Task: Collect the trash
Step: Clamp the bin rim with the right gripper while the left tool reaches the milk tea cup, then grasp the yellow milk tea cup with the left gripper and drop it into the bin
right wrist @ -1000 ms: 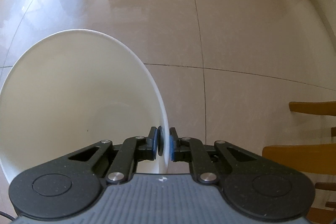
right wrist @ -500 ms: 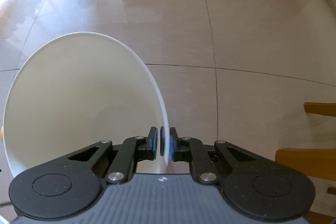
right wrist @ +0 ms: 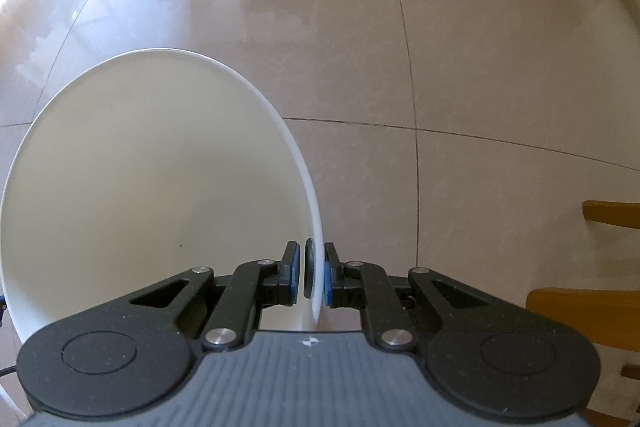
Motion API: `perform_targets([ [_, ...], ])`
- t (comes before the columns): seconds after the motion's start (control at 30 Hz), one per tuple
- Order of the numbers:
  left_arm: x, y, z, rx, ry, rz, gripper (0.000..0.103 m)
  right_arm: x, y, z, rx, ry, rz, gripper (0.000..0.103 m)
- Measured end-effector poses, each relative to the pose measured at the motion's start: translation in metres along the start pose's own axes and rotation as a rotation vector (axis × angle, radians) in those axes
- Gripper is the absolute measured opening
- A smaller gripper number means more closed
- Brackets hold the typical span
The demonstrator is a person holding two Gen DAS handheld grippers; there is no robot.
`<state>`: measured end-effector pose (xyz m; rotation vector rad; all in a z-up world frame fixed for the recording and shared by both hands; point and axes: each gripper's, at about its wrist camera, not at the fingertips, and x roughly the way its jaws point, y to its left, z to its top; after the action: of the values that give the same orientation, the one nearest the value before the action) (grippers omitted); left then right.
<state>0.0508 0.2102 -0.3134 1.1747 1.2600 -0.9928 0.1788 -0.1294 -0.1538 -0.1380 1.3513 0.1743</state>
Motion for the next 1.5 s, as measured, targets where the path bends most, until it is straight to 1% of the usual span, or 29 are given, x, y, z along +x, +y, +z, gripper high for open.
perform_targets([
  [0.07, 0.009, -0.004, 0.000, 0.043, 0.027, 0.009, 0.088, -0.001, 0.001, 0.000, 0.003, 0.001, -0.003, 0.014],
  [0.1, 0.013, -0.005, 0.000, 0.055, 0.034, 0.017, 0.086, 0.000, 0.001, 0.001, 0.007, -0.001, -0.004, 0.014],
  [0.13, 0.017, -0.007, -0.001, 0.053, 0.037, 0.018, 0.083, -0.001, 0.001, 0.001, 0.011, -0.002, -0.005, 0.014],
  [0.23, 0.023, -0.007, 0.002, 0.029, 0.029, 0.007, 0.081, 0.001, 0.001, 0.000, 0.014, -0.005, -0.007, 0.014],
  [0.3, 0.026, -0.010, 0.004, 0.034, 0.019, 0.018, 0.076, 0.003, 0.000, -0.001, 0.016, -0.007, -0.006, 0.014],
  [0.33, 0.026, -0.010, 0.005, 0.033, 0.012, 0.028, 0.069, 0.003, 0.000, -0.001, 0.017, -0.009, -0.006, 0.014],
  [0.37, 0.027, -0.010, 0.005, 0.022, 0.011, 0.030, 0.069, 0.004, 0.000, -0.002, 0.016, -0.009, -0.006, 0.014],
  [0.47, 0.018, -0.003, 0.005, -0.049, -0.024, -0.008, 0.069, 0.004, -0.001, -0.001, 0.019, -0.005, -0.004, 0.014],
  [0.57, 0.003, 0.003, 0.006, -0.095, -0.058, -0.010, 0.069, 0.004, -0.001, -0.001, 0.013, 0.001, -0.002, 0.014],
  [0.67, -0.019, 0.011, 0.007, -0.151, -0.093, -0.029, 0.069, 0.003, -0.002, 0.001, 0.017, 0.006, 0.003, 0.014],
  [0.83, -0.054, 0.019, 0.011, -0.201, -0.142, -0.036, 0.069, 0.005, -0.001, 0.001, 0.001, 0.011, 0.001, 0.014],
  [1.0, -0.095, 0.027, 0.015, -0.231, -0.168, -0.007, 0.069, 0.007, -0.004, 0.004, 0.006, 0.023, 0.014, 0.014],
  [1.13, -0.136, 0.040, 0.024, -0.247, -0.199, 0.001, 0.069, 0.007, -0.005, 0.008, 0.007, 0.028, 0.017, 0.014],
  [1.23, -0.173, 0.052, 0.036, -0.236, -0.235, 0.023, 0.069, 0.008, -0.006, 0.011, 0.008, 0.040, 0.020, 0.014],
  [1.37, -0.221, 0.072, 0.060, -0.223, -0.292, 0.050, 0.069, 0.010, -0.010, 0.015, 0.023, 0.061, 0.030, 0.014],
  [1.4, -0.231, 0.076, 0.069, -0.218, -0.308, 0.064, 0.069, 0.010, -0.011, 0.016, 0.028, 0.063, 0.032, 0.014],
  [1.5, -0.249, 0.084, 0.096, -0.193, -0.348, 0.074, 0.069, 0.011, -0.012, 0.018, 0.022, 0.063, 0.031, 0.014],
])
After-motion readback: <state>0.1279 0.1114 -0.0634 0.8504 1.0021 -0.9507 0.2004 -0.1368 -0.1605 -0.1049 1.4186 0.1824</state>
